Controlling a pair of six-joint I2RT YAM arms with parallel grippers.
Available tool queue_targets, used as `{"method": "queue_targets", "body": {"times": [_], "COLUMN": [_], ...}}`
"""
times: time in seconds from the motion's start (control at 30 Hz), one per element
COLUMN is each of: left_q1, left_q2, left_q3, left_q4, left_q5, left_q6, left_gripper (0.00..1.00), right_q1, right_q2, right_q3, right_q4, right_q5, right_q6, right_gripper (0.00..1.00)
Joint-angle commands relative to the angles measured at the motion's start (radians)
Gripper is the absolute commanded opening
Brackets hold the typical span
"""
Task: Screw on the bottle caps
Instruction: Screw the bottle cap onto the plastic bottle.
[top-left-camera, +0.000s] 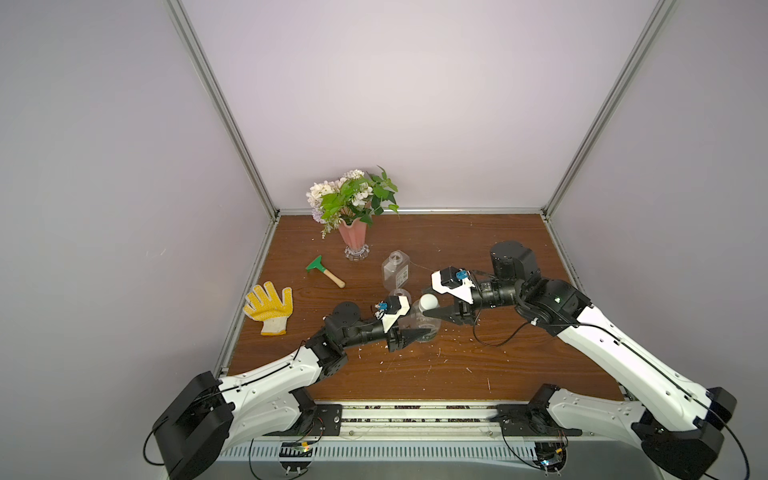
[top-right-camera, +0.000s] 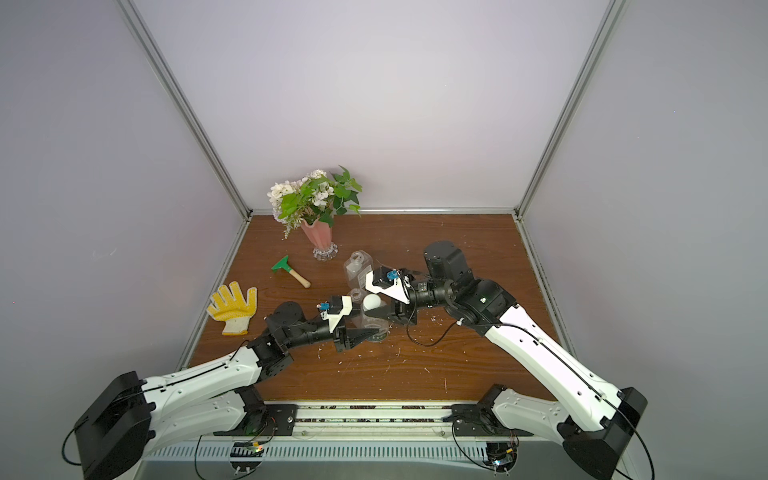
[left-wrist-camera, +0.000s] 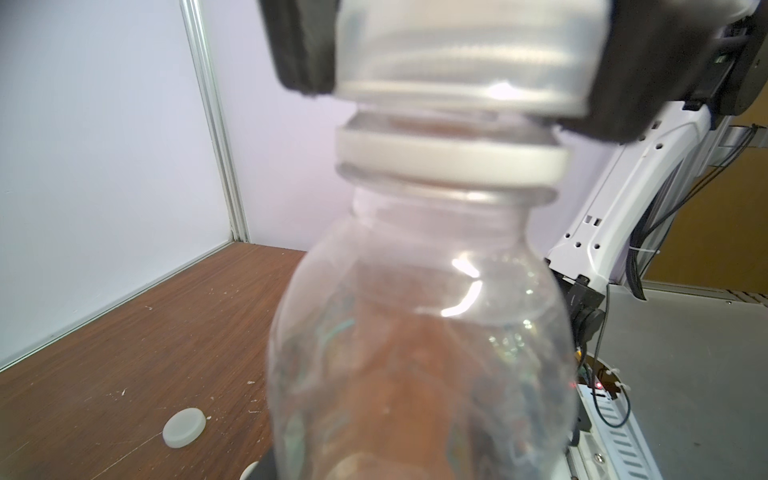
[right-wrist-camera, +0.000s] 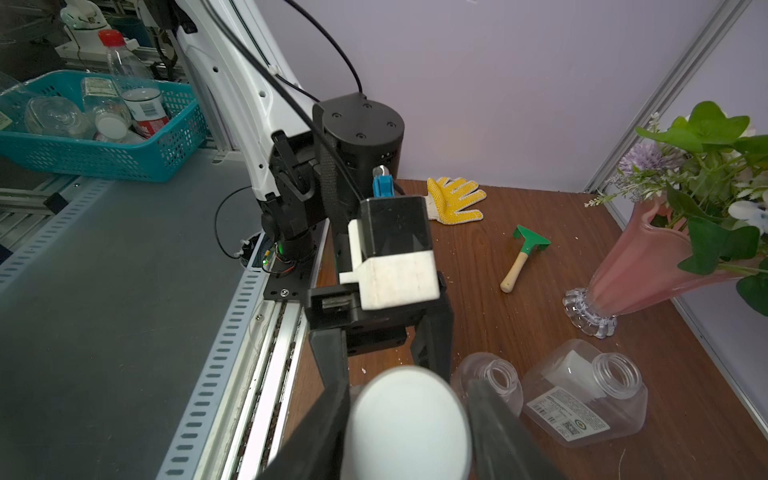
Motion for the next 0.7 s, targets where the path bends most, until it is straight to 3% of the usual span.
{"method": "queue_targets", "body": {"times": [0.0,0.67], "left_q1": [0.009,0.009], "left_q2": [0.002,-0.015], "left_q3": [0.017,0.019], "left_q4": [0.047,0.085], "left_q5": [-0.001,-0.068], "left_q6": [0.005,0.006], "left_gripper": [0.55,0.55], "right_q1": [-0.005,-0.004], "right_q2": [-0.018,-0.038], "right_q3": [-0.004,-0.125], "right_q4": [0.048,0.118], "right_q5": [0.000,0.070], "right_q6": [0.018,0.093], "right_gripper": [0.49,0.46]}}
